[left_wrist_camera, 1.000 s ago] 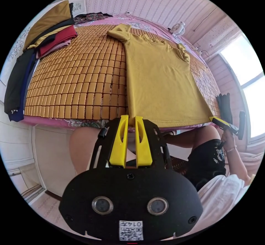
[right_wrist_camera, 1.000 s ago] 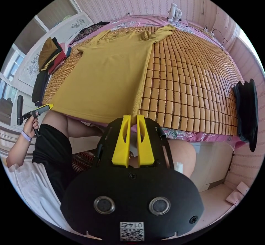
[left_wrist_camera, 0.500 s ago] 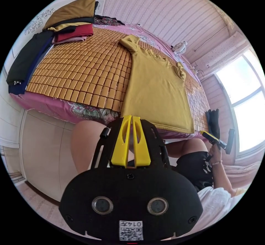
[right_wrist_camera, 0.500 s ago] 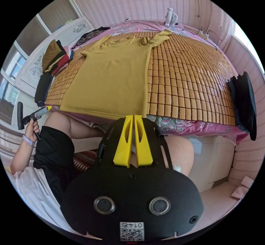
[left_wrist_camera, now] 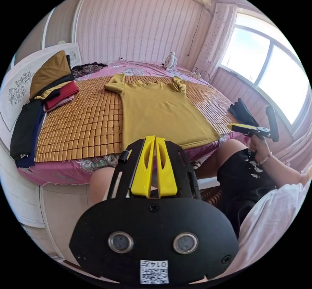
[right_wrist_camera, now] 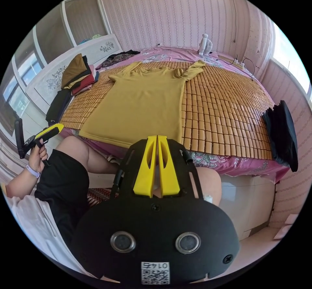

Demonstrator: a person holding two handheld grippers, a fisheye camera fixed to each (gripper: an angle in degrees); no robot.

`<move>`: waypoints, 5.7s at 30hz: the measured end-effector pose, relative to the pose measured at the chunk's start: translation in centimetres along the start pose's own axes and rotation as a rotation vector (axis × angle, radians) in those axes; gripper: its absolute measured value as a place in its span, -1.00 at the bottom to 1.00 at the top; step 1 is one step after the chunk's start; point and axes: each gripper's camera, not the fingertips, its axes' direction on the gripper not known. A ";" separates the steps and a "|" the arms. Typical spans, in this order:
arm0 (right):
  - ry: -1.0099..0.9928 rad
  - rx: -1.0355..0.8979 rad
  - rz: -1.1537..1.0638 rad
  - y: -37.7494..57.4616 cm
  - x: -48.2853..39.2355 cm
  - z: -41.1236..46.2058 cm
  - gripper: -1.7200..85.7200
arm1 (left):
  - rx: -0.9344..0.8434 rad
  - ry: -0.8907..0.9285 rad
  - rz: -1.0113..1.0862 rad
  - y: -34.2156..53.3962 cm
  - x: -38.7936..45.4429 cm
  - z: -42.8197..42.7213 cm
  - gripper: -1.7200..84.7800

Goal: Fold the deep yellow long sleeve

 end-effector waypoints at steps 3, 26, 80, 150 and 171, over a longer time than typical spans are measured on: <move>0.013 -0.007 -0.029 0.1 -0.7 -0.6 -0.97 | 0.001 -0.009 0.040 -1.0 1.3 -0.2 -0.98; 0.187 0.254 -0.048 -26.9 14.2 6.6 -0.75 | -0.011 0.186 0.207 -35.6 4.8 24.8 -0.86; 0.273 -0.088 0.778 -24.5 37.2 -6.0 -0.81 | -0.365 0.248 0.314 -75.1 21.3 46.1 -0.87; -0.294 -0.321 -0.483 -57.2 -24.7 63.4 -0.78 | -0.507 0.195 -0.173 -30.6 -12.2 33.3 -0.98; -0.933 -0.270 -0.645 -57.9 -24.5 65.2 -0.97 | -0.352 0.196 -0.216 -19.5 -17.0 31.8 -0.98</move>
